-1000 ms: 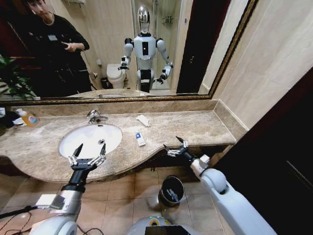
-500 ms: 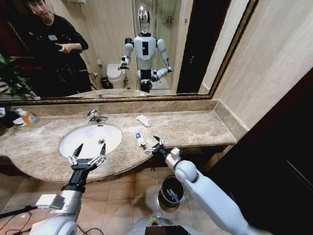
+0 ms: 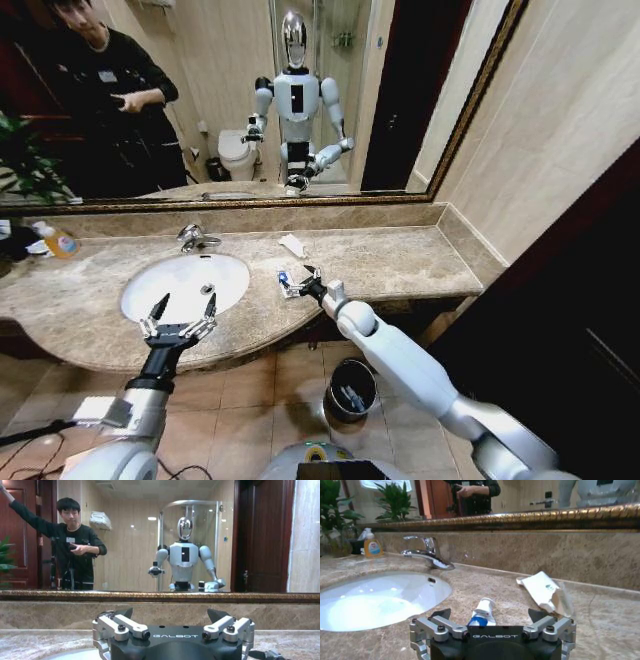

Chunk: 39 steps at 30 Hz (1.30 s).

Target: Pick up the trash from the sink and place it in the trash bin.

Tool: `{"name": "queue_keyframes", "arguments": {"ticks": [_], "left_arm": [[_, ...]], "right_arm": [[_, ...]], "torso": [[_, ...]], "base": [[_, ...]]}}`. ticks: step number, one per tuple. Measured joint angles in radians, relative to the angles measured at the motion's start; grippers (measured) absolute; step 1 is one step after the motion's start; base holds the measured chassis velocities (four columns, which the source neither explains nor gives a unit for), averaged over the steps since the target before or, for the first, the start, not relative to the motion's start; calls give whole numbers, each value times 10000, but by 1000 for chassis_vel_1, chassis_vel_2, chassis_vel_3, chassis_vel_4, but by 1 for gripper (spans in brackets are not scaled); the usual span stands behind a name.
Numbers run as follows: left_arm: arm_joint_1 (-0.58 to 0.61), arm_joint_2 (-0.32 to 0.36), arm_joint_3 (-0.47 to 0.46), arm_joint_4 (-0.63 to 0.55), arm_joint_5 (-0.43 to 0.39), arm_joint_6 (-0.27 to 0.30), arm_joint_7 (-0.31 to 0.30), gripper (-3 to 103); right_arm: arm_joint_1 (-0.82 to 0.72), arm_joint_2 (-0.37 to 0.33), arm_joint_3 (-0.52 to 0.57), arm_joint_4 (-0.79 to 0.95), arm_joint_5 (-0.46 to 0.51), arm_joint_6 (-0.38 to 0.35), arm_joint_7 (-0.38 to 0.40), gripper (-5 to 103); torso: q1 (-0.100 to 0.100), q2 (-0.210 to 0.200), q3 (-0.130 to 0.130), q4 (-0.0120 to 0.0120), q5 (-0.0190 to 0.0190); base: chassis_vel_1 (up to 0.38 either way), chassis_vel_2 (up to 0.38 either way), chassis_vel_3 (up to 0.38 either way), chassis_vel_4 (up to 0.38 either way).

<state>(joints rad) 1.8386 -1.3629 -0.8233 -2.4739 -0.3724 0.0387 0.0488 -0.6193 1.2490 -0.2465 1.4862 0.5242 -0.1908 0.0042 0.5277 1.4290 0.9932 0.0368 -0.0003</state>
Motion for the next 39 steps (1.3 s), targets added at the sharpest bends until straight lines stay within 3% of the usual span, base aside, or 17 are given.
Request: {"name": "queue_keyframes", "arguments": {"ticks": [8, 12, 16, 21, 31, 33, 37, 39], "left_arm": [[-1, 0, 0, 0, 0, 0, 0, 100], [0, 0, 0, 0, 0, 0, 0, 100], [-1, 0, -1, 0, 0, 0, 0, 100], [0, 0, -1, 0, 0, 0, 0, 100], [0, 0, 0, 0, 0, 0, 0, 100], [0, 0, 0, 0, 0, 0, 0, 100], [0, 0, 0, 0, 0, 0, 0, 100], [0, 1, 0, 0, 0, 0, 0, 100]], "right_arm": [[531, 200, -313, -819, 218, -28, -589, 103], [842, 87, -527, -1299, 487, 155, -1378, 87], [1074, 67, -597, -1760, 504, 439, -2100, 78], [1228, 212, -602, -2115, 469, 499, -2129, 82], [1295, 500, -626, -2202, 465, 377, -2031, 78], [1302, 562, -639, -2245, 465, 354, -2019, 75], [1320, 660, -670, -2348, 450, 361, -2005, 54], [1320, 661, -683, -2348, 444, 364, -2006, 54]], "torso": [[-1, 0, 0, 0, 0], [-1, 0, 0, 0, 2], [-1, 0, 0, 0, 3], [-1, 0, 0, 0, 3], [-1, 0, -1, 0, 2], [-1, 0, -1, 0, 2], [-1, 2, -1, 0, 2], [-1, 2, -1, 0, 2]], "base": [[0, 0, 0, 0], [0, 0, 0, 0], [0, 0, 0, 0], [0, 0, 0, 0], [0, 0, 0, 0], [0, 0, 0, 0], [0, 0, 0, 0], [0, 0, 0, 0]]}}
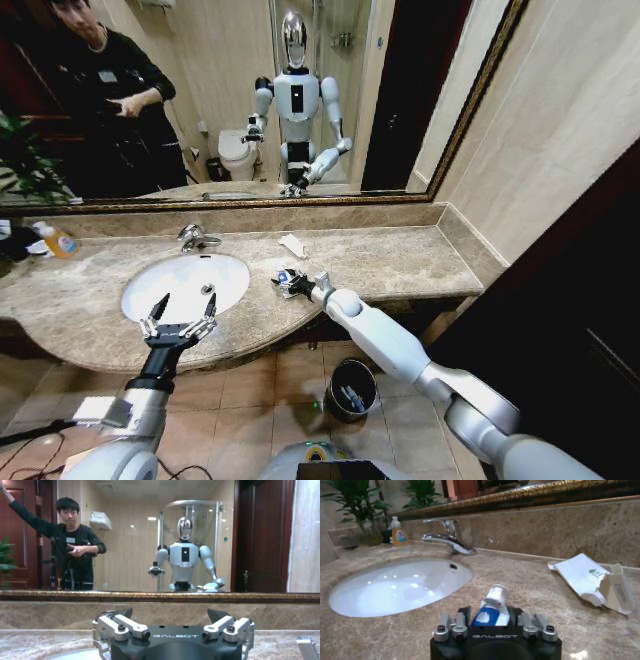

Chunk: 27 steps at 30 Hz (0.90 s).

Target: Pick up the trash from the sink and place it in the trash bin.

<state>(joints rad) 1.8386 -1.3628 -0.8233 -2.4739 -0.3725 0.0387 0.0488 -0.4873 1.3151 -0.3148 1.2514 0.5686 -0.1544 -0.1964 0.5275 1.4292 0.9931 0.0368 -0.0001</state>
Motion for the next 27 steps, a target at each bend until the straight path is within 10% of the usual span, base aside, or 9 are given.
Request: {"name": "queue_keyframes", "arguments": {"ticks": [16, 27], "left_arm": [[0, 0, 0, 0, 0, 0, 0, 100], [0, 0, -1, -1, 0, 0, 0, 100]], "right_arm": [[75, -47, -33, 99, -151, 7, 114, 5], [-68, -331, 126, 920, -147, -50, 395, 1]], "torso": [[0, 0, 0, 0, 1], [0, 0, 0, 1, 1]], "base": [[0, 0, 0, 0], [0, 0, 0, 0]]}}
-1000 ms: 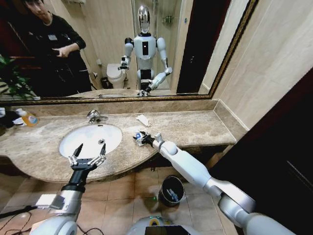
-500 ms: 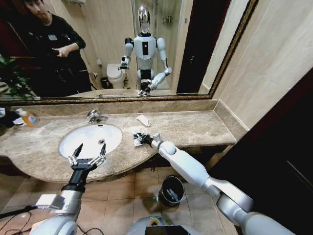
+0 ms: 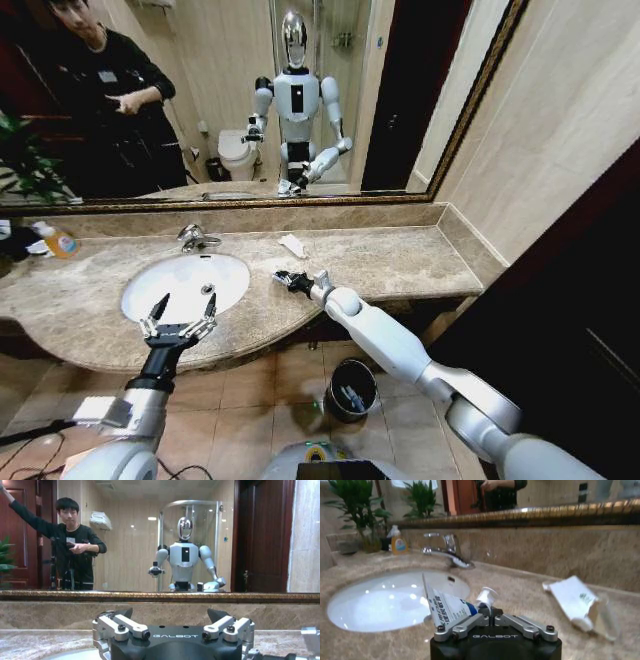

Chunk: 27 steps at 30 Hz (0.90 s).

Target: Pick up the trash from the sink and place it in the trash bin.

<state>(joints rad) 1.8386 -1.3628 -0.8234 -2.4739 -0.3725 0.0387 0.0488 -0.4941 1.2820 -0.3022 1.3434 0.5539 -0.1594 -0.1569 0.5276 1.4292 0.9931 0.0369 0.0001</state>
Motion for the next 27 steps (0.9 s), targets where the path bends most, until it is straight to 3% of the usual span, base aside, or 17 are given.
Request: {"name": "queue_keyframes", "arguments": {"ticks": [8, 16, 17, 21, 27], "left_arm": [[0, 0, 1, 0, 0, 0, 0, 100], [0, 0, 0, 0, 1, -1, -1, 100], [0, 0, 0, 1, 0, 0, 0, 100], [0, 0, 0, 0, 0, 0, 0, 100], [0, 0, 0, 0, 0, 0, 0, 100]], "right_arm": [[-806, -1139, 676, 2638, 450, -579, 459, 1], [-3412, -3246, 2625, 5806, 773, -871, 305, 1], [-4109, -3673, 3117, 6266, 774, -872, 163, 1], [-5153, -4327, 4056, 6730, 778, -648, -17, 1], [-6233, -5302, 4803, 7059, 998, -178, 34, 1]], "torso": [[-1, 0, 0, 0, 1], [-1, 0, -1, -2, 3], [-2, 0, -1, -5, 2], [-3, 1, -1, -3, 3], [0, -1, -1, 0, 2]], "base": [[0, 0, 0, 0], [0, 0, 0, 0], [0, 0, 0, 0], [0, 0, 0, 0], [0, 0, 0, 0]]}}
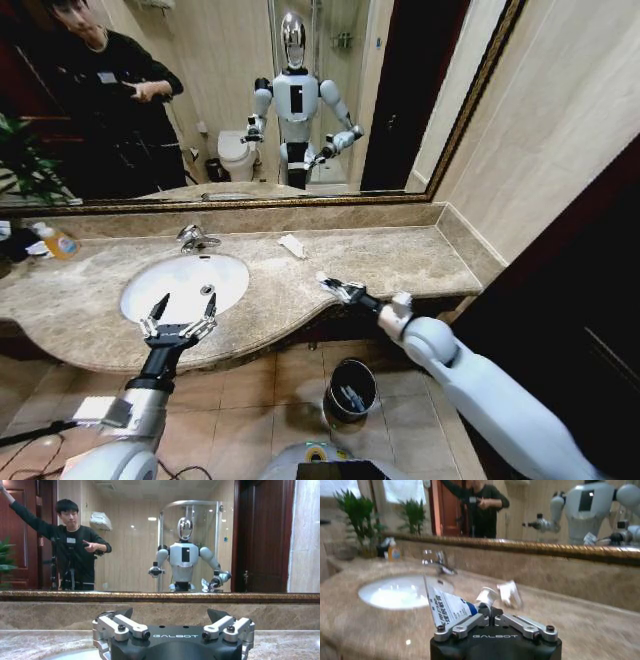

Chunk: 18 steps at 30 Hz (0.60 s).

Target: Pick up the trash from the sink and place it in the trash bin.

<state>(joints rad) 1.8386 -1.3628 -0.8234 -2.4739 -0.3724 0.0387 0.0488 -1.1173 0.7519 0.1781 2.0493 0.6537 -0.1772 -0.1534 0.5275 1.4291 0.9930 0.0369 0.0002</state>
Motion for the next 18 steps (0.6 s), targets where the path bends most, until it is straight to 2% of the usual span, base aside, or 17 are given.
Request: {"name": "queue_keyframes", "arguments": {"ticks": [1, 4, 11, 13, 14, 15, 18], "left_arm": [[0, 0, 0, 0, 0, 0, 0, 100], [0, 0, 0, 0, 0, 0, 0, 100], [0, 0, 0, 0, -1, 0, 0, 100], [0, 0, 0, 0, 0, 0, 0, 100], [0, 0, 1, 0, 0, 0, 0, 100], [0, 0, 1, 0, 0, 0, 0, 100], [0, -1, 0, 0, 0, 0, 0, 100]], "right_arm": [[-546, -314, 243, 61, 54, 197, 25, 1], [-1460, -513, 473, 115, -48, 530, 194, 1], [-2970, -314, 640, 82, -830, 851, 291, 1], [-3120, -34, 543, -164, -1121, 961, 284, 1], [-3153, 415, 386, -703, -1517, 1153, 258, 1], [-3153, 415, 386, -703, -1517, 1153, 258, 1], [-3130, 1302, 111, -2493, -2504, 1817, -67, 1]], "torso": [[0, 0, 0, -1, 1], [0, 0, 0, -1, 2], [-1, 0, 0, -2, -3], [-1, 0, 0, -1, -6], [-1, 0, 0, 0, -2], [-1, 0, 0, 0, -2], [0, 0, 1, 0, 0]], "base": [[0, 0, 0, 0], [0, 0, 0, 0], [0, 0, 0, 0], [0, 0, 0, 0], [0, 0, 0, 0], [0, 0, 0, 0], [0, 0, 0, 0]]}}
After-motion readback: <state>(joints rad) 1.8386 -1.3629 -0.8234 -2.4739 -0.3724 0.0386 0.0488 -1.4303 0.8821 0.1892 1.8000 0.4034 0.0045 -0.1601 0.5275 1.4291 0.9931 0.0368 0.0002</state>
